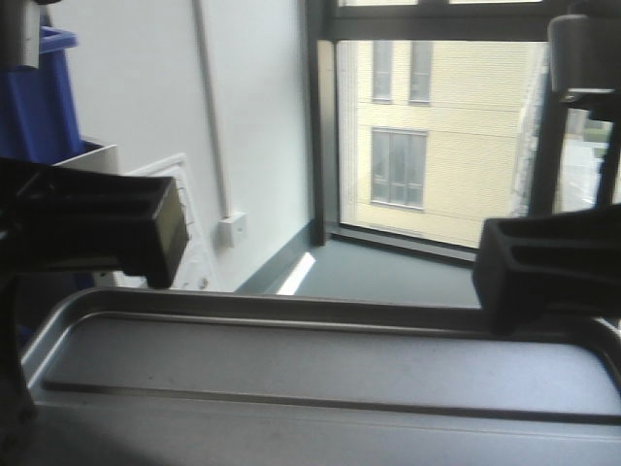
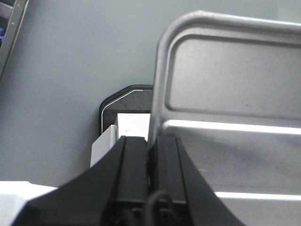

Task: Grab silver tray and stack on right shelf
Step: 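Hold the tray while the base approaches the shelf with the grey tray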

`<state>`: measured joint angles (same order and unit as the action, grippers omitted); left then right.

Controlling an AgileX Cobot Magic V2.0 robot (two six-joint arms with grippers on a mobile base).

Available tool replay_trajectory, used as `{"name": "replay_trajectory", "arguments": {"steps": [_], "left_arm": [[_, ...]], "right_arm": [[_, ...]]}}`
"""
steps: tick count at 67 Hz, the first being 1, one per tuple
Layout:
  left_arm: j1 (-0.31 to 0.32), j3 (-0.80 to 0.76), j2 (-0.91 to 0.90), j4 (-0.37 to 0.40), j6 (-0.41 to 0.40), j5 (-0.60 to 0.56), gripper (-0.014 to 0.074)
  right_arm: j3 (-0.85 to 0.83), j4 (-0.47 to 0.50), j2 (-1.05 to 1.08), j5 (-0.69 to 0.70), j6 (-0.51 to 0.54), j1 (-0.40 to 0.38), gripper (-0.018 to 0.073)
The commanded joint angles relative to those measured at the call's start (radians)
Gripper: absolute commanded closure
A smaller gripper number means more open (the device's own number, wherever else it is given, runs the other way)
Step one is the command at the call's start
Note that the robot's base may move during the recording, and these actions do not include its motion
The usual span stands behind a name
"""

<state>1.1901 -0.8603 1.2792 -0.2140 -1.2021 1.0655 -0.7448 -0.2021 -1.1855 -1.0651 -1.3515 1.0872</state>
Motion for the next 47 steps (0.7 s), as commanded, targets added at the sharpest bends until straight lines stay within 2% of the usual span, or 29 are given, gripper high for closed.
{"name": "replay_trajectory", "arguments": {"steps": [1,47], "left_arm": [[0.001,-0.013,-0.022,-0.069,-0.01,0.273,0.0697],[0.001,-0.013,-0.022,-0.069,-0.01,0.273,0.0697]], "right_arm": [[-0.015,-0.057,0.02,-0.229,0.002,-0.007,0.0489],[-0.015,-0.057,0.02,-0.229,0.002,-0.007,0.0489]]}}
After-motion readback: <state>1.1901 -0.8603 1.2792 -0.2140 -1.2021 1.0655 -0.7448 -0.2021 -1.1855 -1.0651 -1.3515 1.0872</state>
